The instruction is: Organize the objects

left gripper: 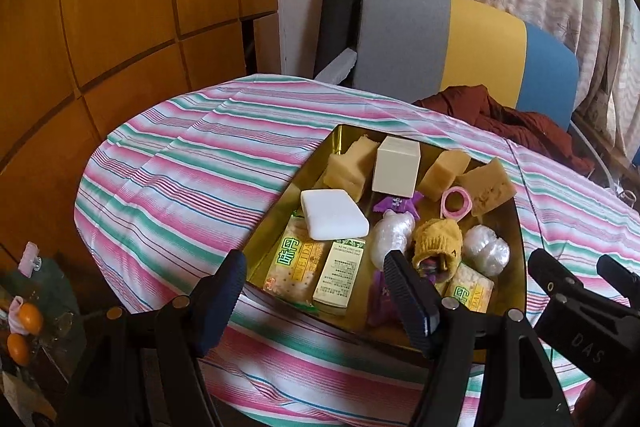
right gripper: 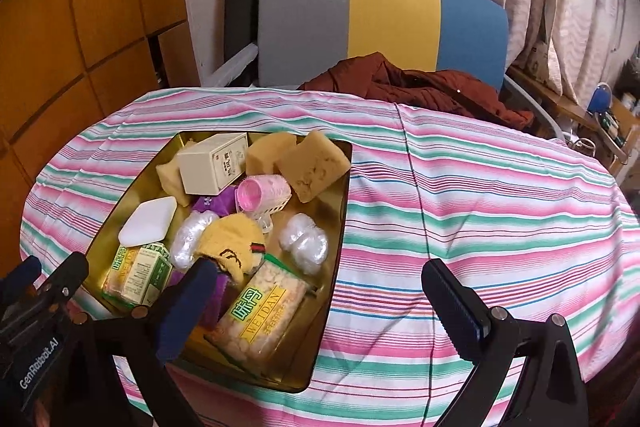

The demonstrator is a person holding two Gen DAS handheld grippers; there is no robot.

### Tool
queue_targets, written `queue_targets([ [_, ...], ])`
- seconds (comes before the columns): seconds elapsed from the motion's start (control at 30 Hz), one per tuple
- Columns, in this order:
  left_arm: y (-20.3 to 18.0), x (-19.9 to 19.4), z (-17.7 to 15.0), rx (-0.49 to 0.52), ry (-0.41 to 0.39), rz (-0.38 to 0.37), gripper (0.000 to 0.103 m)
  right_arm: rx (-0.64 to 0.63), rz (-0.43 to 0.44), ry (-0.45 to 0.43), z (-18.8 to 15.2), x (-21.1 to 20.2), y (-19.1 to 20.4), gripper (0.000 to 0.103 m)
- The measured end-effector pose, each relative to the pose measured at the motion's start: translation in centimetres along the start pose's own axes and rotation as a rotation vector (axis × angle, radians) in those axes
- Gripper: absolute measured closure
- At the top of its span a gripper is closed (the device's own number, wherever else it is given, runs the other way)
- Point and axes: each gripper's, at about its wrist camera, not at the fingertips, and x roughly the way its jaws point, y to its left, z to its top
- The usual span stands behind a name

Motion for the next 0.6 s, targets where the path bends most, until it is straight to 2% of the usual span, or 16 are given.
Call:
queue_targets([
  [0.13, -0.17, -0.05, -0.22, 0.006, 0.003, 0.015, 0.031, 0.0, 0.0, 0.004, -0.04, 0.17, -0.07, 0.0],
  [0.43, -0.4, 0.06, -0.41, 0.01, 0.023, -0.008, 0.032, -0.006, -0.006, -0.001, -0.13, 0.2, -0.04, 0.0],
  [0.6, -0.36, 0.14, -0.5, 0.01, 0.014, 0.029, 0.035, -0.004, -0.007, 0.003, -0.22, 0.39, -0.27, 0.0],
])
